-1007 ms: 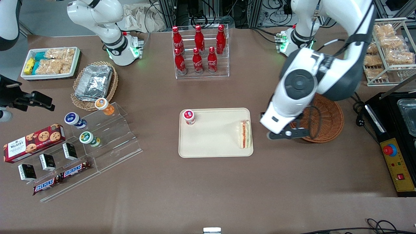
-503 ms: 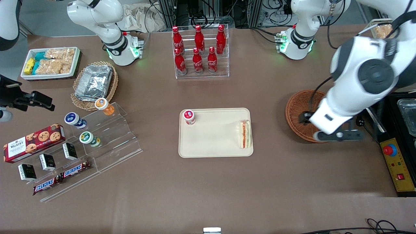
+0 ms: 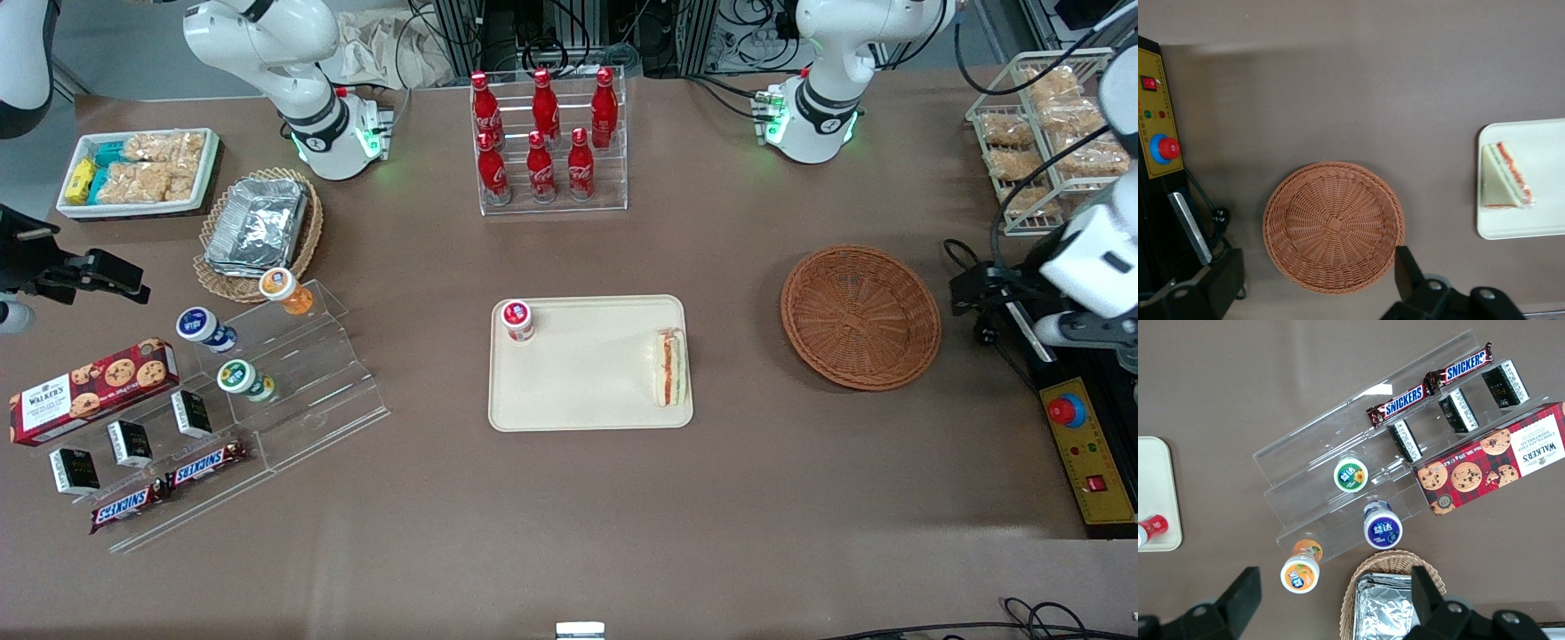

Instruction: Place sandwich from basket to tray

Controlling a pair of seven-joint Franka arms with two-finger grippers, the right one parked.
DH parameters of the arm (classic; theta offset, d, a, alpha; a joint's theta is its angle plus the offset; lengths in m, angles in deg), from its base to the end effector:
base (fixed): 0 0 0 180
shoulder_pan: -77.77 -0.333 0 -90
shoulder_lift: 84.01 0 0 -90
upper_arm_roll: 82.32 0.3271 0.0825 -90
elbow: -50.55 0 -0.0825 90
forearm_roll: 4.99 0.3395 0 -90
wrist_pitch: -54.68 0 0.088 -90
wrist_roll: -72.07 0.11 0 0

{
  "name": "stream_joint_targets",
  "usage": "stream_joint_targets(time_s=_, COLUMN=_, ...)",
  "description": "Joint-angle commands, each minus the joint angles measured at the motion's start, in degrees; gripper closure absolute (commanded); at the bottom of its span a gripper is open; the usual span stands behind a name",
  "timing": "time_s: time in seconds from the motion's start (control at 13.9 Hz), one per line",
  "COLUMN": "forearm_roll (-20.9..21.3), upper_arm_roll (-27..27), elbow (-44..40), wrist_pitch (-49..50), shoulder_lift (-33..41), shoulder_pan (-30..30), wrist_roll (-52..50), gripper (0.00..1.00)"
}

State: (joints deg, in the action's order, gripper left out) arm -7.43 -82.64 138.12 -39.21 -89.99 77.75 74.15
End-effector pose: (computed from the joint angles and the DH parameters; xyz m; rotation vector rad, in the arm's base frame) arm 0.5487 -0.0071 0.6017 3.0980 -0.0600 0.0102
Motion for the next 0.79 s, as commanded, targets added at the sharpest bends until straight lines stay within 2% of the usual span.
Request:
stream_joint_targets(time_s=0.0, forearm_roll=-3.7, upper_arm_roll=2.2, elbow=0.2, wrist_pitch=0.7, shoulder_lift=1.8, shoulder_pan=-0.2, wrist_roll=1.4, gripper=0.0)
stream_joint_targets(time_s=0.72, forearm_roll=-1.2, upper_arm_roll=2.3, elbow=0.2, wrist_pitch=0.7, shoulder_lift=1.3, shoulder_pan=-0.8, wrist_roll=1.5, gripper=0.0)
